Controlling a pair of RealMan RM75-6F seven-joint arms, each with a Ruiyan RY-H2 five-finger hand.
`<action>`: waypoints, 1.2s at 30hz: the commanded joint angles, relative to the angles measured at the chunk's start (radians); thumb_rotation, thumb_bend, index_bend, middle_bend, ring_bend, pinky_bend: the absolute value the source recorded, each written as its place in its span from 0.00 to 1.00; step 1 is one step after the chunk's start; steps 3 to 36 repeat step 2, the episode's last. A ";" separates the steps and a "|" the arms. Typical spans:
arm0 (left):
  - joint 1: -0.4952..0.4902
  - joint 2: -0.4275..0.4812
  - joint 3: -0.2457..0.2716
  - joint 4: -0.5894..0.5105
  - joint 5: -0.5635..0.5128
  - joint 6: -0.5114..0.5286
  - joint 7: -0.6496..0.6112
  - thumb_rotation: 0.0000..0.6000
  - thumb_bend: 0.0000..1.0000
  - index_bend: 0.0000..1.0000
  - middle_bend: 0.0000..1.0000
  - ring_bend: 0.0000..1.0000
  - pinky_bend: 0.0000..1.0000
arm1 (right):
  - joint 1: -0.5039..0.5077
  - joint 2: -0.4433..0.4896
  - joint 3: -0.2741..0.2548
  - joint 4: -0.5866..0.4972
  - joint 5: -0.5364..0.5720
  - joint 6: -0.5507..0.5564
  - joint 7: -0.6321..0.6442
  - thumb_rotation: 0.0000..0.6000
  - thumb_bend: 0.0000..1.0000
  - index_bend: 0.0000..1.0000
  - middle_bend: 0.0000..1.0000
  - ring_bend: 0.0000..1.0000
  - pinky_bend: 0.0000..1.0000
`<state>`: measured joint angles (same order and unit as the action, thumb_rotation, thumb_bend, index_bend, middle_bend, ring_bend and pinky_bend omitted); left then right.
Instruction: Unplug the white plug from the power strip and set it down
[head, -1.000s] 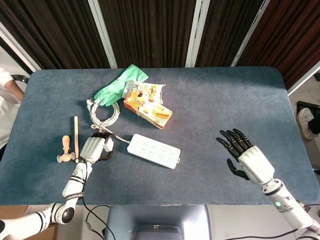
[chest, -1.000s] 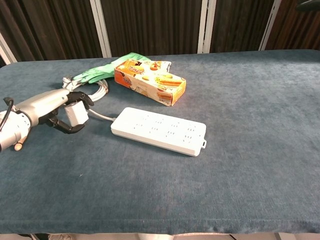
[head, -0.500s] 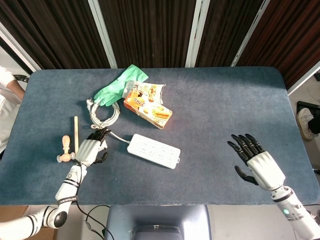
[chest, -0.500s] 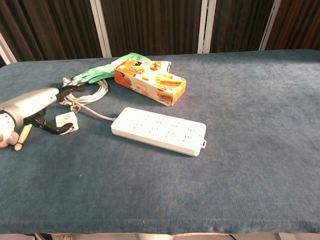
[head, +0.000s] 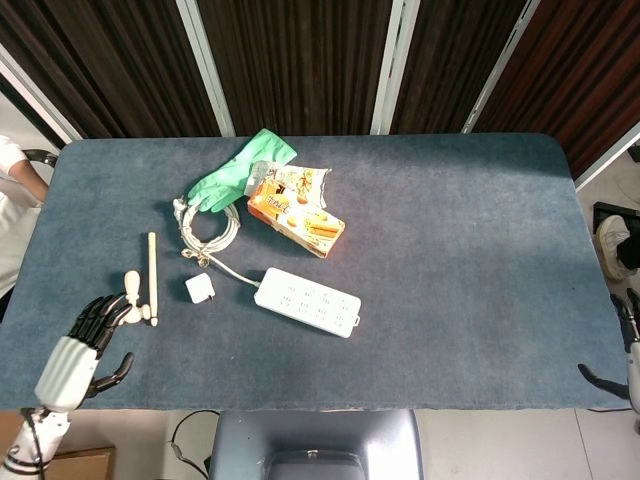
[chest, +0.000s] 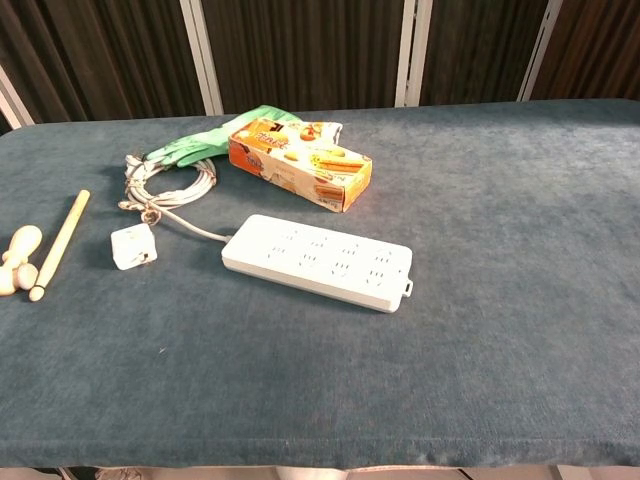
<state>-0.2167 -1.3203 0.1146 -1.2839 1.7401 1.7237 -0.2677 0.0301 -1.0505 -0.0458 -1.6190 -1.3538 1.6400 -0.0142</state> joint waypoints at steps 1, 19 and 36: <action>0.019 0.037 0.038 0.013 0.022 -0.020 -0.008 1.00 0.43 0.00 0.00 0.00 0.08 | -0.029 0.004 0.011 0.013 -0.030 0.020 0.038 1.00 0.18 0.00 0.00 0.00 0.00; 0.019 0.043 0.039 0.004 0.014 -0.038 0.001 1.00 0.43 0.00 0.00 0.00 0.08 | -0.032 0.004 0.012 0.016 -0.035 0.021 0.043 1.00 0.18 0.00 0.00 0.00 0.00; 0.019 0.043 0.039 0.004 0.014 -0.038 0.001 1.00 0.43 0.00 0.00 0.00 0.08 | -0.032 0.004 0.012 0.016 -0.035 0.021 0.043 1.00 0.18 0.00 0.00 0.00 0.00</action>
